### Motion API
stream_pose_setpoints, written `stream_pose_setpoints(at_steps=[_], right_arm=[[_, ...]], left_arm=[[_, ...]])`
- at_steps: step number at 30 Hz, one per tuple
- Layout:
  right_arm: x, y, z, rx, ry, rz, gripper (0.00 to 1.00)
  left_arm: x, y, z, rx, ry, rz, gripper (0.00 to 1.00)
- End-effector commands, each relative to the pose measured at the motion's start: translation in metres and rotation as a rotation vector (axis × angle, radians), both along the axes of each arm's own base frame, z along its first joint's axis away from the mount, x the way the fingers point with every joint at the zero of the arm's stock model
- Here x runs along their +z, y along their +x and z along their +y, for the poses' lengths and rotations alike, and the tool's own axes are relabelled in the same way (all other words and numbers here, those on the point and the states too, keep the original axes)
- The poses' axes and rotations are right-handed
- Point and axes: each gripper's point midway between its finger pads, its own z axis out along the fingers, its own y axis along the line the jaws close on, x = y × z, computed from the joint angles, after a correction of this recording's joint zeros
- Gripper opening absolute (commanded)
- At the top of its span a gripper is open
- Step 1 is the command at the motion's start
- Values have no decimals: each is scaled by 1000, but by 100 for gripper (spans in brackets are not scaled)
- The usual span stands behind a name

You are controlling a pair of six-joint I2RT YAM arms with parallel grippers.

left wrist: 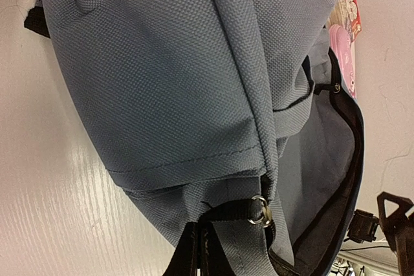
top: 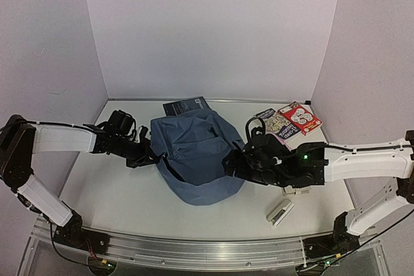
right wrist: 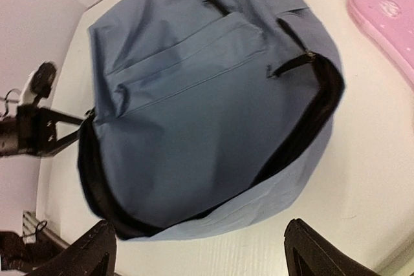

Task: Pack the student bag
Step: Unzip the student bag at the center of the board.

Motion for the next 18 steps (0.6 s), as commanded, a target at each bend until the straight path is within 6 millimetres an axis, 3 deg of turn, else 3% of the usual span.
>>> stream_pose_setpoints(at_steps=[1, 7, 12, 15, 18], right_arm=[[-23, 12, -14, -69, 90, 113, 89], [-40, 32, -15, -75, 175, 139, 83], [-57, 52, -15, -88, 177, 131, 74], [-65, 66, -12, -86, 171, 118, 63], [-69, 80, -4, -64, 131, 88, 43]], left_arm=[[8, 1, -10, -27, -31, -35, 0], [7, -9, -17, -53, -24, -27, 0], [8, -29, -25, -100, 5, -38, 0], [12, -47, -33, -157, 20, -56, 0], [17, -66, -39, -201, 29, -63, 0]])
